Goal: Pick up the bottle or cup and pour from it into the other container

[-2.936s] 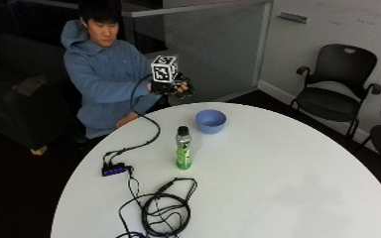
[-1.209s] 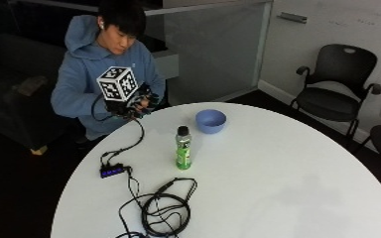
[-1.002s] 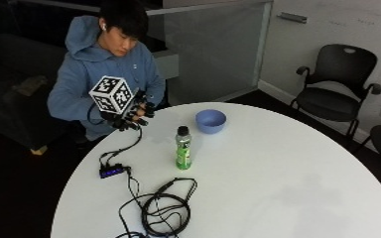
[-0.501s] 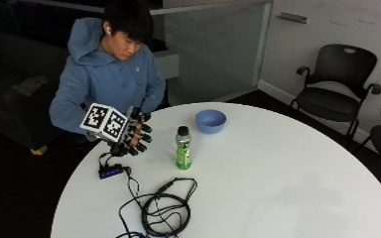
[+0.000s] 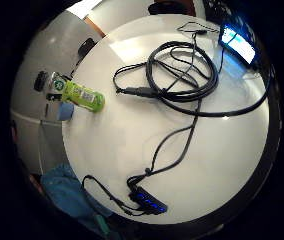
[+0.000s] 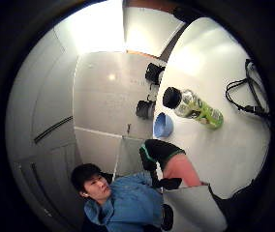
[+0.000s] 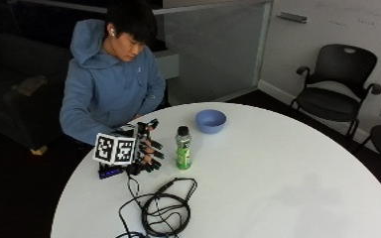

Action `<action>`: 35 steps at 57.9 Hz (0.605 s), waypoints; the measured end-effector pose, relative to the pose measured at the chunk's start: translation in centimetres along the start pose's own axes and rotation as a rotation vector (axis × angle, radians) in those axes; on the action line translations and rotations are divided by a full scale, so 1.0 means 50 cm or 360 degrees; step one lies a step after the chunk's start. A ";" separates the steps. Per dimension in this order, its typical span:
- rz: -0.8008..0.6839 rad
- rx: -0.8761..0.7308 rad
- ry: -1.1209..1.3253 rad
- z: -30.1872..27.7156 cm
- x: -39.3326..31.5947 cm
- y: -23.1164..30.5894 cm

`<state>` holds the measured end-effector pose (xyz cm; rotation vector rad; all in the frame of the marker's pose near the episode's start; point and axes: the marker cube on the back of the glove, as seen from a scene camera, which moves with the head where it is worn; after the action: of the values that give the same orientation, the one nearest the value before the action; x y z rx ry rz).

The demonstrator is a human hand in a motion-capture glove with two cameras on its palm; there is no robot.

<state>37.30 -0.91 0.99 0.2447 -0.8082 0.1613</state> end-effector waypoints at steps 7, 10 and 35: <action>-0.0002 -0.0022 -0.0034 0.022 0.014 -0.010; 0.0007 -0.0050 -0.0052 0.038 0.021 -0.016; -0.0044 -0.0161 -0.0265 0.171 0.027 -0.054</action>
<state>32.94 -5.82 7.22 0.1754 -0.9754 0.0743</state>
